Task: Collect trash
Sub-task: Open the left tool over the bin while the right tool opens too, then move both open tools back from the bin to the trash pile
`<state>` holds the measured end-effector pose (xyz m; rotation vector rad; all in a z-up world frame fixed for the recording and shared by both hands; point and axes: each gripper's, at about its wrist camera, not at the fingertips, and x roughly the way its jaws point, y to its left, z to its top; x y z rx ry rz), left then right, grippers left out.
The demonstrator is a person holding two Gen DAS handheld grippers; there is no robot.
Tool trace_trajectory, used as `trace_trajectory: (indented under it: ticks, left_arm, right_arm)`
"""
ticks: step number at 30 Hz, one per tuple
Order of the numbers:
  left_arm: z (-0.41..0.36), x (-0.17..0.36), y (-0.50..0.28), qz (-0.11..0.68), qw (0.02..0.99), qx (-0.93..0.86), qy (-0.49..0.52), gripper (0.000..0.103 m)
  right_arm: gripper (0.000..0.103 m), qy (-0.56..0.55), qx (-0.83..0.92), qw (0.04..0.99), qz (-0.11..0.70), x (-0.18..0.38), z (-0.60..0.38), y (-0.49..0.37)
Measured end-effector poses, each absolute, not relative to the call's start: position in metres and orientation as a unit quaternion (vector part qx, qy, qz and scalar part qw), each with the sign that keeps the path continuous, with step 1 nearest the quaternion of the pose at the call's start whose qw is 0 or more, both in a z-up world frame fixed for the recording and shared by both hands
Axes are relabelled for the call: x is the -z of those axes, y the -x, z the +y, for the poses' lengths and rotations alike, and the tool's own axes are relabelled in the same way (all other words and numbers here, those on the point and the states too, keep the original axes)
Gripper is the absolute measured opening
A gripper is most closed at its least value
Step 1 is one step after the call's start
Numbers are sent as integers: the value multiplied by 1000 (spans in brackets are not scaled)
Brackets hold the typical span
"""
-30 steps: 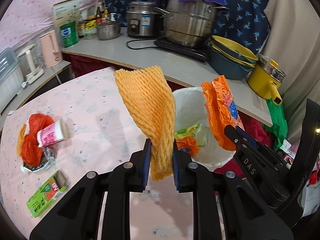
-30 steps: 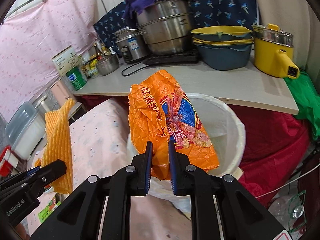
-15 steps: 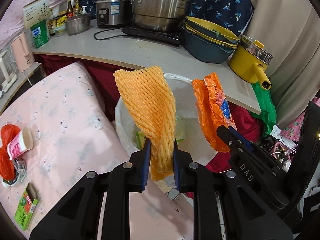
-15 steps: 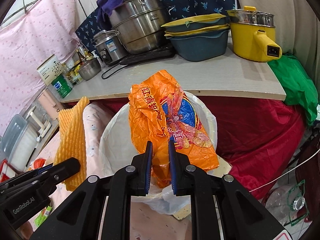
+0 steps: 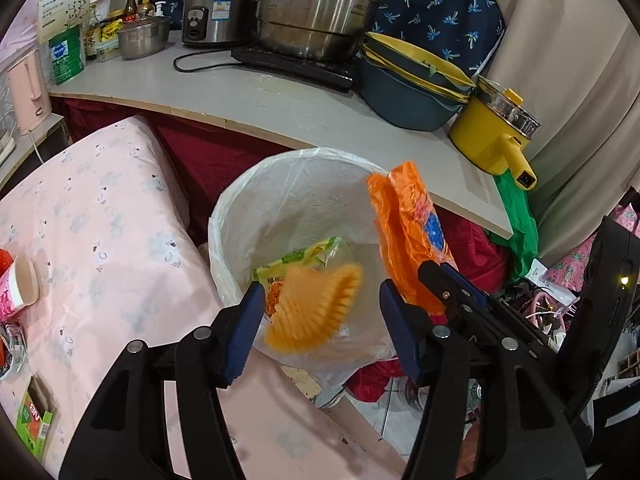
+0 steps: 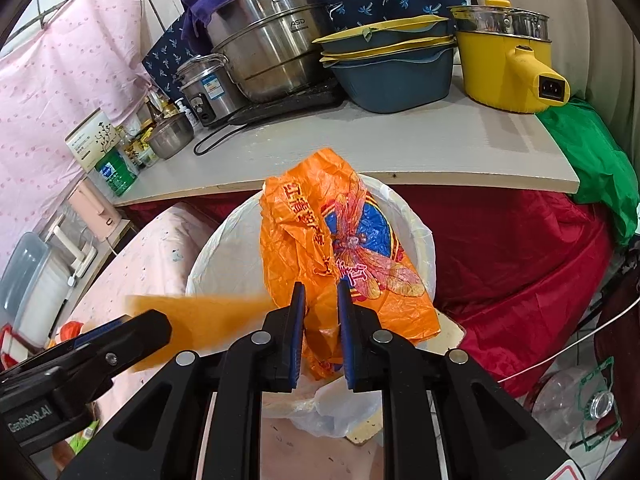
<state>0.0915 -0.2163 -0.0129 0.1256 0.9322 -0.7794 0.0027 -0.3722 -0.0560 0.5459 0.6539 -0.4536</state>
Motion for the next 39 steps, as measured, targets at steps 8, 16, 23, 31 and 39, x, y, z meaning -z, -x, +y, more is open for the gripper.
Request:
trace_trajectory:
  ticks: [8,16,23,31,39]
  left_arm:
    - [-208,12,-97,430,831,347,-62,56]
    - [-191,6,-97,417,845,329,-63,57]
    - [-166,-1,-95,407,857,312,-59,57]
    - [-113,-4,-92,400,872,278,-53,61]
    - [-53,-1,-91,398,885,234,-51,61]
  right_arm:
    - [19,-262,213,887,314,55,-369,-8]
    - [19,-257,208,891,313,48,-359,-10]
    - [26,-245,197,897,310,36,-339,-12]
    - [28,-223,168,908,312,21,-299,-22]
    - [28,-197,121,916,327,15,-240,-38]
